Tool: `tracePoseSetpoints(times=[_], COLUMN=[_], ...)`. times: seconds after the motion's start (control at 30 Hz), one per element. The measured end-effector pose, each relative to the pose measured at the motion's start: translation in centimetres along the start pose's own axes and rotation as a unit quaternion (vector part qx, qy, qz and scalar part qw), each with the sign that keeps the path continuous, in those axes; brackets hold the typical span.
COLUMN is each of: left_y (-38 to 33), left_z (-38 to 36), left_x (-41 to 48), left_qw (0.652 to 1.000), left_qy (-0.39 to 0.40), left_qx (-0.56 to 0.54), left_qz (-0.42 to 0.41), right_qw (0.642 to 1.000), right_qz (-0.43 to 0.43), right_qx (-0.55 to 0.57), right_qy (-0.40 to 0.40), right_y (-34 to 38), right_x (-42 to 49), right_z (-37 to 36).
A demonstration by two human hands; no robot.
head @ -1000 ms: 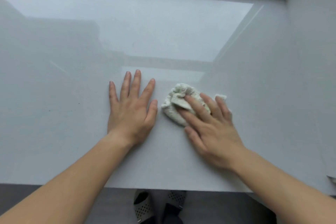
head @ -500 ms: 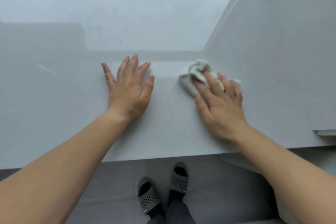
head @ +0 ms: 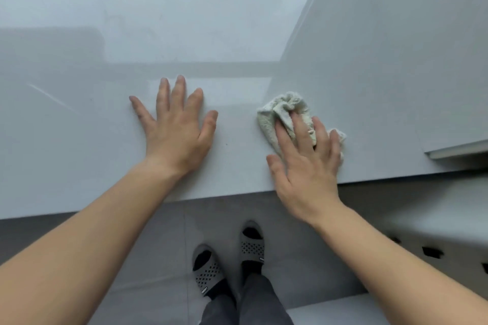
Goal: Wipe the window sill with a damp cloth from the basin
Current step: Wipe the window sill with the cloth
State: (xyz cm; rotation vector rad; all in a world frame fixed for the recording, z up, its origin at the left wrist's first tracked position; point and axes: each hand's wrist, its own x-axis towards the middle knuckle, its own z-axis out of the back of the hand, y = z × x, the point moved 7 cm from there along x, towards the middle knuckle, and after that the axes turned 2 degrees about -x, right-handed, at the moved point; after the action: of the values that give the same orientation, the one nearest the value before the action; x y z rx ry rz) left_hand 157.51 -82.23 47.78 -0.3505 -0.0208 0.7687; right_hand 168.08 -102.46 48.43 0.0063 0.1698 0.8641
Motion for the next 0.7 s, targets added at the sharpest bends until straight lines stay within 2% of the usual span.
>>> tracePoseSetpoints(times=[0.1, 0.17, 0.2, 0.27, 0.33, 0.37, 0.4, 0.47, 0.53, 0.57, 0.63, 0.7], left_y=[-2.0, -4.0, -4.8, -6.0, -6.7, -7.0, -7.1, -7.1, -7.0, -7.0, -7.1, -7.1], left_z=[0.3, 0.4, 0.2, -0.3, -1.4, -1.8, -2.0, -2.1, -2.0, -2.0, -2.0, -2.0], left_x=[0.4, 1.3, 2.0, 3.4, 4.2, 4.2, 4.1, 4.1, 4.1, 4.1, 4.1, 4.0], left_qw=[0.999, 0.997, 0.996, 0.996, 0.998, 1.000, 1.000, 1.000, 1.000, 1.000, 0.999, 0.999], left_qy=[-0.026, -0.030, -0.026, -0.010, 0.009, 0.012, 0.010, 0.003, 0.003, 0.006, 0.011, 0.012], left_qx=[-0.009, -0.031, -0.050, -0.081, -0.053, -0.021, 0.002, 0.012, 0.020, 0.026, 0.032, 0.031], left_qz=[-0.020, -0.057, -0.065, -0.046, -0.018, -0.013, -0.012, -0.009, -0.009, -0.009, -0.007, -0.005], right_qw=[0.989, 0.980, 0.983, 0.996, 0.998, 0.998, 0.999, 0.997, 0.982, 0.978, 0.991, 1.000], right_qz=[0.140, 0.182, 0.164, 0.057, -0.046, -0.059, -0.037, 0.073, 0.177, 0.194, 0.122, -0.016], right_qx=[-0.028, -0.056, -0.063, -0.049, -0.010, 0.001, 0.004, -0.001, -0.027, -0.043, -0.040, 0.004], right_qy=[0.037, 0.062, 0.056, 0.038, 0.032, 0.026, 0.020, 0.028, 0.053, 0.058, 0.043, 0.021], right_y=[1.8, -0.9, -3.2, -8.0, -9.9, -9.3, -7.9, -4.7, -4.8, -6.1, -9.5, -12.1], right_x=[-3.3, -2.9, -1.7, 1.7, 3.3, 3.1, 2.3, -0.6, -1.4, 0.0, 4.9, 9.8], right_z=[-0.8, -0.9, -0.7, 0.1, 0.8, 0.9, 0.9, 0.5, 0.2, 0.2, 1.0, 2.0])
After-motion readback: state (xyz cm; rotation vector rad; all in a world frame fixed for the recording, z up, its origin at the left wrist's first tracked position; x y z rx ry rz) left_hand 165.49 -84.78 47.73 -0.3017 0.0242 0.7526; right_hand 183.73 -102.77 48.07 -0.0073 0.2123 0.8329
